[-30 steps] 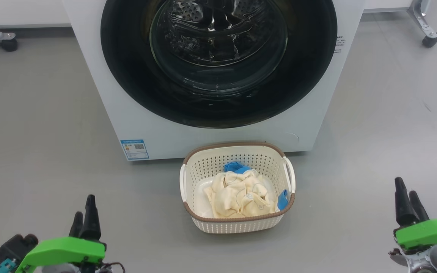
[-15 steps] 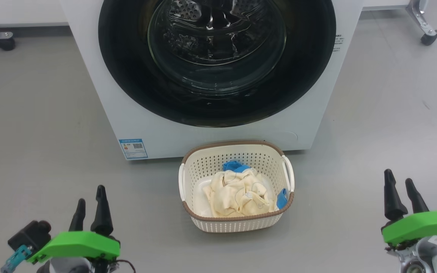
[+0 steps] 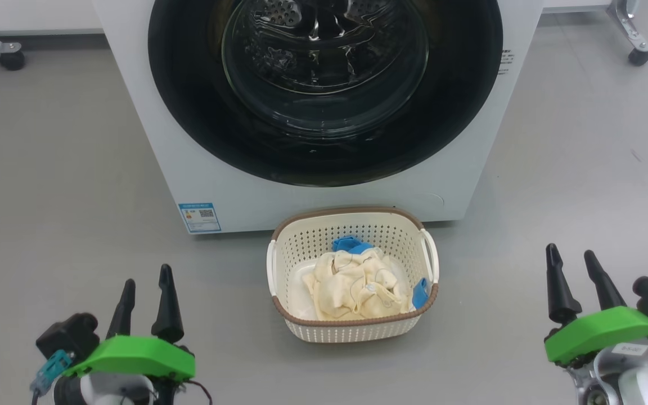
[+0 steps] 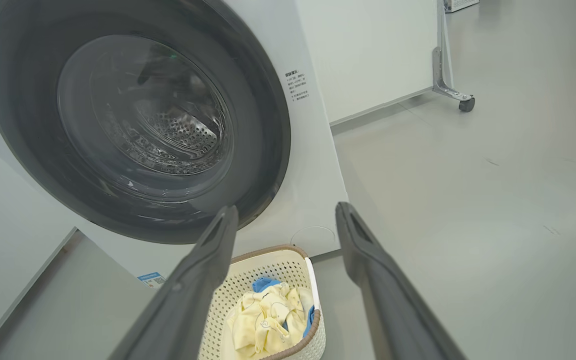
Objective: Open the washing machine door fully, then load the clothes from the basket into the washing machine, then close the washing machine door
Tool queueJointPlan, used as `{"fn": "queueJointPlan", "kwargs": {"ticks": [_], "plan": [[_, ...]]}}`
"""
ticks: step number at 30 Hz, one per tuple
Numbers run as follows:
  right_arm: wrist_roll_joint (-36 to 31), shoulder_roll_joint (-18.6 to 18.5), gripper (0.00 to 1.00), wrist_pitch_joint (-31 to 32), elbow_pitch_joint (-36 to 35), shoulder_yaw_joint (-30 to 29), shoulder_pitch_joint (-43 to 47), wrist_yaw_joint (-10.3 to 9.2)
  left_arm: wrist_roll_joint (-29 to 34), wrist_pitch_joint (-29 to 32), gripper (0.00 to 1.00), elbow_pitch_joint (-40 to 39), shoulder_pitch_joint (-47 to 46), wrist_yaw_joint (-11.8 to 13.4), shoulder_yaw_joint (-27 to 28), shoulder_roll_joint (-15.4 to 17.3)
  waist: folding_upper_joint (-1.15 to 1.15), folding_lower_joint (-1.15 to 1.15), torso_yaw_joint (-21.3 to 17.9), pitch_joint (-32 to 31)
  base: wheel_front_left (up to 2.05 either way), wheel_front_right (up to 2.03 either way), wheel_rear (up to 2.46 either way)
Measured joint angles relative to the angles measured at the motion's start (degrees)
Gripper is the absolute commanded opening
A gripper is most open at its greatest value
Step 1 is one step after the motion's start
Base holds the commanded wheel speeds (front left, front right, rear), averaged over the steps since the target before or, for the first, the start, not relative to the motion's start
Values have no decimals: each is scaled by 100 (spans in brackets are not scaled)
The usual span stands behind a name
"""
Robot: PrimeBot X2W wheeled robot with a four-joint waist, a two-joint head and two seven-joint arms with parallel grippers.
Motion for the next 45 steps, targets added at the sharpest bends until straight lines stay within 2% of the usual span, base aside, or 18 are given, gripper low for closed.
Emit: {"fn": "queueJointPlan", "kwargs": {"ticks": [13, 34, 45], "plan": [[-917, 0, 100, -131, -190, 242, -66, 0, 824, -208, 100, 59, -103, 56, -196, 2, 0, 0, 4, 16, 0, 0, 0], [-2340, 0, 100, -368, -416, 298, -64, 0, 2124, -510, 100, 160, -261, 98, -495, 7, 0, 0, -32, 54, 0, 0, 0], [-2369, 3, 100, -390, -420, 162, -63, 0, 2130, -510, 100, 287, -306, 147, -536, 7, 0, 0, -23, 72, 0, 0, 0]]}}
